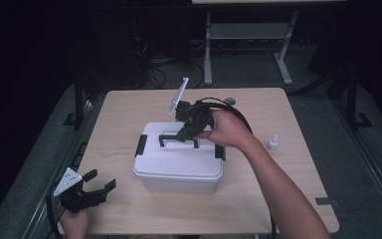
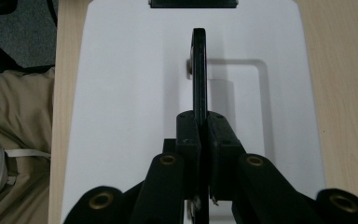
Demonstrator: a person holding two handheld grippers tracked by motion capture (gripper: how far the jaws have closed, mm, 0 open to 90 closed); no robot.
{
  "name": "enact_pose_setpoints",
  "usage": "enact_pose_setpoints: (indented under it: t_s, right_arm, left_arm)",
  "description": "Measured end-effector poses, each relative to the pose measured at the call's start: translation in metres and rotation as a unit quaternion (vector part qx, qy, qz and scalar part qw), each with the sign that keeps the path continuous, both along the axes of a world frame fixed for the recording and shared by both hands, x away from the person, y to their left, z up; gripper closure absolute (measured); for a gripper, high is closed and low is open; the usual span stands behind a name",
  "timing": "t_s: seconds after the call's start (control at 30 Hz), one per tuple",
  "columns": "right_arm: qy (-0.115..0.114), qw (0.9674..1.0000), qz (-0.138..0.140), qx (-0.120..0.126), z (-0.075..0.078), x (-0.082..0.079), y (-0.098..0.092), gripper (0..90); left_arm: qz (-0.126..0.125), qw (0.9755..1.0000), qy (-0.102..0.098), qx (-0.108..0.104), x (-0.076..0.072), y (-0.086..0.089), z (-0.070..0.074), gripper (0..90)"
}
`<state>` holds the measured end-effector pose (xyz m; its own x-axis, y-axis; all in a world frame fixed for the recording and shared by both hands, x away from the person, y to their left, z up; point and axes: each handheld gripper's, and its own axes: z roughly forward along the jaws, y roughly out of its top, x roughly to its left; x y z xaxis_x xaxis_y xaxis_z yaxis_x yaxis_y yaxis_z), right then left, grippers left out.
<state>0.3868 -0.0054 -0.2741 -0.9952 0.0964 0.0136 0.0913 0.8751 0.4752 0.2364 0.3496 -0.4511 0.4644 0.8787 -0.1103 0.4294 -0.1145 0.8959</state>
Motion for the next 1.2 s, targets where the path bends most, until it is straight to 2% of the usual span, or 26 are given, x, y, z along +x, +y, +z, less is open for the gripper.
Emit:
enact_pose_setpoints:
  t_s: [0.6, 1.2]
  right_arm:
    - [-0.004, 0.9999, -0.002, 0.012, 0.010, 0.000, -0.002, 84.6]
    - [-0.026, 0.9992, -0.018, 0.023, 0.034, -0.013, -0.028, 84.7]
  left_arm:
    - [0.000, 1.0000, 0.001, -0.003, 0.000, 0.000, -0.001, 13.0]
    - [-0.003, 1.0000, 0.003, -0.002, 0.001, -0.002, -0.001, 13.0]
